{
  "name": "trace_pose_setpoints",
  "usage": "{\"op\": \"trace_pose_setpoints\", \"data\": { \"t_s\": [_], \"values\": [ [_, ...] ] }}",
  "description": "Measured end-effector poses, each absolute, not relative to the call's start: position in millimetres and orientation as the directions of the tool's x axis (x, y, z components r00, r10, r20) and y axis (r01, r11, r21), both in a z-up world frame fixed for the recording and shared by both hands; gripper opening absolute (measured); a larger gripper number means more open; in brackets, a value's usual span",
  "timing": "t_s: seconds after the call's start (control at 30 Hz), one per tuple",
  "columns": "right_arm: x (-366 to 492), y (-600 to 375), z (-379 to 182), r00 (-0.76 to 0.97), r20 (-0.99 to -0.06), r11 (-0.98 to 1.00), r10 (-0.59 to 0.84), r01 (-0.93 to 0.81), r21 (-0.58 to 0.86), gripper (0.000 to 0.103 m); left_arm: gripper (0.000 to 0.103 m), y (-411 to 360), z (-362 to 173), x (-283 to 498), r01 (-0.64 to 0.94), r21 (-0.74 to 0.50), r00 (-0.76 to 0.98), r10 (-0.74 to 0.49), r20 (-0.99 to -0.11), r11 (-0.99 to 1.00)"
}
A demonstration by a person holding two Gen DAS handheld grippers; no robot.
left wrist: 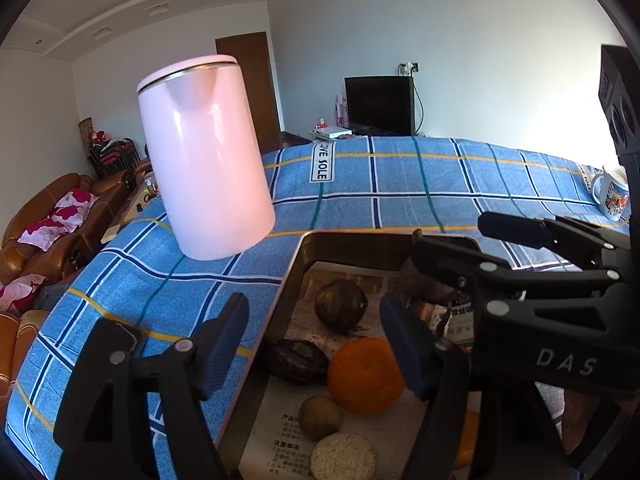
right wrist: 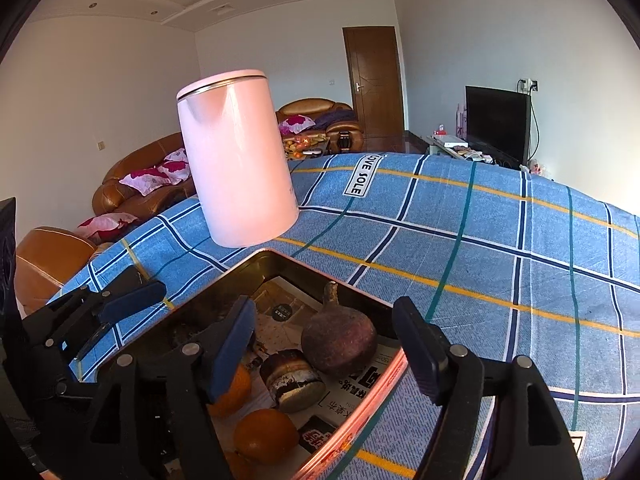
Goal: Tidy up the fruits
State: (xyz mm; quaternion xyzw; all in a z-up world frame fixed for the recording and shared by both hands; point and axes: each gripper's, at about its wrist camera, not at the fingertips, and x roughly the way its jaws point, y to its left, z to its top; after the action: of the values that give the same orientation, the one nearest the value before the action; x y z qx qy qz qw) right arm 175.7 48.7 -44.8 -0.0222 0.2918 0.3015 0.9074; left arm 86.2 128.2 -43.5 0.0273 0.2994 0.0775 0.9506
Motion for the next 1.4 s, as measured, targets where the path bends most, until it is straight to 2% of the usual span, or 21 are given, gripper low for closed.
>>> {"op": "trace_pose_setpoints", "data": {
  "t_s": [0.03,0.13,0.37,0.47,0.63,0.9,1.4],
  "values": [
    [173.3,47.0,-43.1,0.655,-0.538,0.820,0.531,-0.557,0.131,0.073,0.080,127.5,-41.8,84.1,-0.129,0.099,0.814,0.162,-0.558,0.987],
    [168.2,41.4,-40.5,0.676,-0.528,0.834,0.513,-0.539,0.119,0.076,0.088,126.5,-37.7,78.3,-0.140,0.101,0.828,0.172,-0.534,0.985],
    [154.7,22.1,-33.7,0.700,-0.516,0.850,0.494,-0.513,0.117,0.078,0.089,123.6,-31.4,62.1,-0.135,0.075,0.846,0.155,-0.511,0.988],
    [143.7,11.0,-29.3,0.710,-0.504,0.854,0.491,-0.508,0.116,0.083,0.090,123.9,-28.3,51.4,-0.141,0.055,0.856,0.149,-0.495,0.989],
    [121.0,-7.0,-20.5,0.735,-0.467,0.857,0.492,-0.502,0.112,0.085,0.097,122.9,-22.4,32.3,-0.149,0.008,0.876,0.136,-0.462,0.989],
    [74.3,-23.4,-9.3,0.782,-0.398,0.863,0.479,-0.502,0.051,0.087,0.101,109.0,-17.0,9.1,-0.130,-0.020,0.901,0.109,-0.420,0.991],
    [32.1,-38.4,1.5,0.832,-0.319,0.876,0.455,-0.483,-0.010,0.089,0.102,94.9,-8.7,-9.4,-0.119,-0.035,0.919,0.097,-0.383,0.992]
  ]
}}
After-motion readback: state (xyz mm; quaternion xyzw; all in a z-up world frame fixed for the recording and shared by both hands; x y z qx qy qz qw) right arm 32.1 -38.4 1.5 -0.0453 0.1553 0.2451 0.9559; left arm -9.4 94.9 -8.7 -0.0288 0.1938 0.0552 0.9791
